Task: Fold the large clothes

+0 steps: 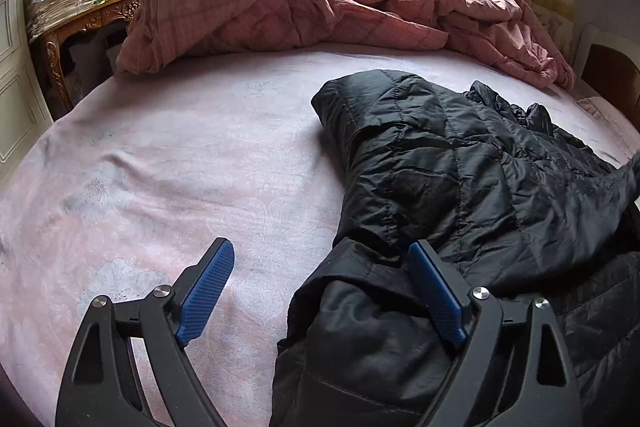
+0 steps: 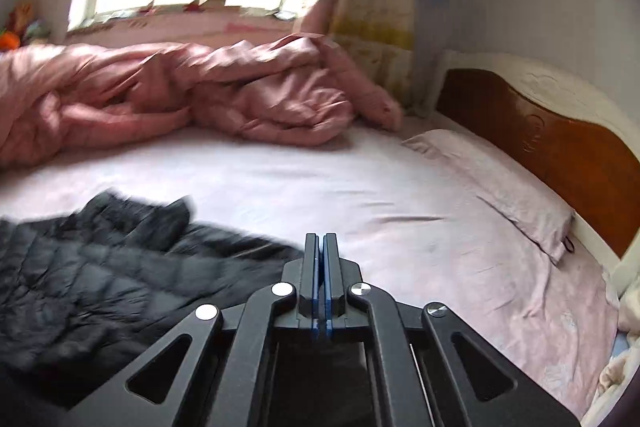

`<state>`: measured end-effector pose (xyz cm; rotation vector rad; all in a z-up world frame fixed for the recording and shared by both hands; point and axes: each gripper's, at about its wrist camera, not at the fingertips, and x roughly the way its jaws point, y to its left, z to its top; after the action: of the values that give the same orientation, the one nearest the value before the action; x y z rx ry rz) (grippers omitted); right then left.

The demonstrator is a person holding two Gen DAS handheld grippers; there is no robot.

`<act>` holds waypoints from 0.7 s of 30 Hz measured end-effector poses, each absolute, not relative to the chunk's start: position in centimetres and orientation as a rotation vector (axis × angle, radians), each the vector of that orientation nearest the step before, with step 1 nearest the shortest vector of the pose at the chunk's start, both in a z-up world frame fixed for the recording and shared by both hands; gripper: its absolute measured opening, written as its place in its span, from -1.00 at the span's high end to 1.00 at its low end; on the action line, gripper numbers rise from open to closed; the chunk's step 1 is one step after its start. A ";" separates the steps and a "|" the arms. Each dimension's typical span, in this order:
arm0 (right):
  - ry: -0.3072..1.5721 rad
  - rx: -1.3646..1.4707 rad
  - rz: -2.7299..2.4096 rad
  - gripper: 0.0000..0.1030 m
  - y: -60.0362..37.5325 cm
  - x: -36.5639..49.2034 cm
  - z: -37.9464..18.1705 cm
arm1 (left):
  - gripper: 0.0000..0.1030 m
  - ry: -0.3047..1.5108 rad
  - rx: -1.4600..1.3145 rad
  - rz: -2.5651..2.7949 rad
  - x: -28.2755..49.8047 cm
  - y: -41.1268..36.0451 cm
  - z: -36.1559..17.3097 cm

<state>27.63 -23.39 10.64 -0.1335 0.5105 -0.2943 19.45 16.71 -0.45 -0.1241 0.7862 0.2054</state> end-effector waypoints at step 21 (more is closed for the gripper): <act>0.542 0.025 -0.047 -0.35 -27.7 12.6 5.1 | -0.80 0.567 -0.107 0.167 11.8 15.7 5.1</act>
<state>12.56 -27.70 5.12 0.0245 0.5419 -0.0471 11.81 15.74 5.12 -0.1068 0.5669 0.1672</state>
